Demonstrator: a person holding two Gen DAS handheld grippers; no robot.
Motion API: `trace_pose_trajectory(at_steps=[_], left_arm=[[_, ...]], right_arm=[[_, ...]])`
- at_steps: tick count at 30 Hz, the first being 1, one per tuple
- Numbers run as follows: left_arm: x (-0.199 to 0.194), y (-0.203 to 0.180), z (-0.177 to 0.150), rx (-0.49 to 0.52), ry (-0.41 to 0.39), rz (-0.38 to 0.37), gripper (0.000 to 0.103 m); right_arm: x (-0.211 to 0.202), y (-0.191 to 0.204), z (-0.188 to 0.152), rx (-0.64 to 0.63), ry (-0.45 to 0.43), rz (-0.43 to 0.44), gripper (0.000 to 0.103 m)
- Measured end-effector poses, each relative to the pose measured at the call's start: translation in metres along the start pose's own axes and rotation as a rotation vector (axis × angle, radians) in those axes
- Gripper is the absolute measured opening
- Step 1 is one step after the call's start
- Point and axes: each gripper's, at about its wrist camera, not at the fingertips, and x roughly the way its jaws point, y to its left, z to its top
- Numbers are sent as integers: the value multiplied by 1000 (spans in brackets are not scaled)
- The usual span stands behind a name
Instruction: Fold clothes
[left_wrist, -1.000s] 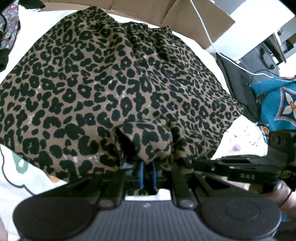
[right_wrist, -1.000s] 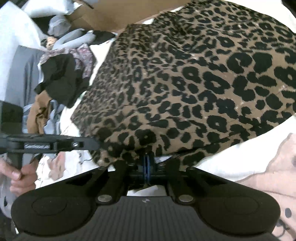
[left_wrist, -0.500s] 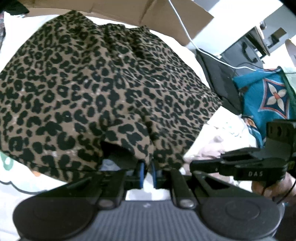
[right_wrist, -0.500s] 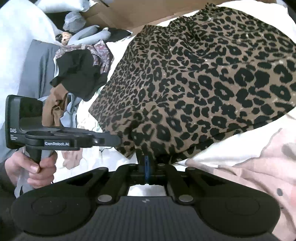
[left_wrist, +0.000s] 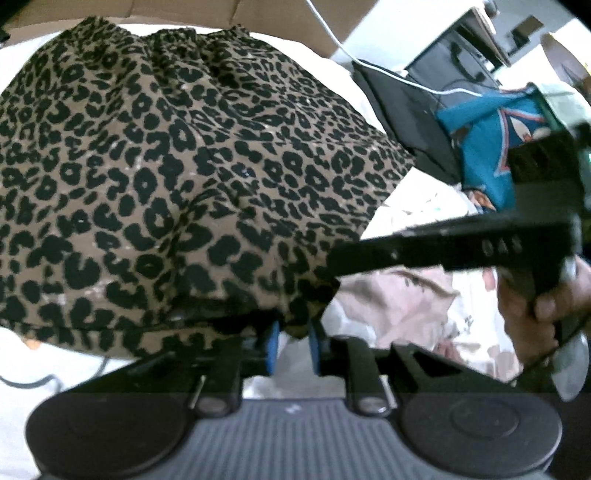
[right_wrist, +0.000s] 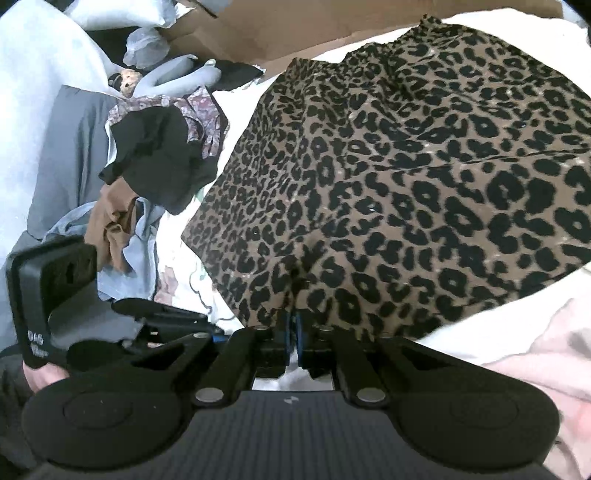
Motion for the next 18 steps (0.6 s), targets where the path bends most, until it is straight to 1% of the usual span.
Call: trace_pose_trajectory(at_steps=[1, 2, 3, 4, 9, 13, 16, 17, 18], left_arm=[[-5, 3, -2, 10, 3, 8, 18], [-10, 6, -4, 14, 5, 16, 18], [-15, 11, -6, 15, 7, 28, 18], [-20, 17, -8, 13, 7, 41, 18], [-49, 59, -15, -22, -5, 148, 18], [-68, 102, -16, -100, -17, 288, 18], [-80, 133, -18, -137, -34, 395, 18], [-84, 143, -17, -152, -45, 419, 19], [-88, 152, -15, -169, -57, 440, 20]], right_arm=[[3, 1, 1, 9, 3, 7, 12], [4, 3, 2, 10, 4, 14, 15], [5, 5, 2, 11, 4, 21, 23], [6, 7, 2, 12, 5, 28, 28], [12, 8, -1, 59, 30, 60, 29], [17, 2, -3, 126, 58, 68, 29], [21, 0, -6, 149, 74, 80, 30], [22, -1, -6, 156, 77, 81, 31], [22, -2, -6, 162, 80, 82, 35]])
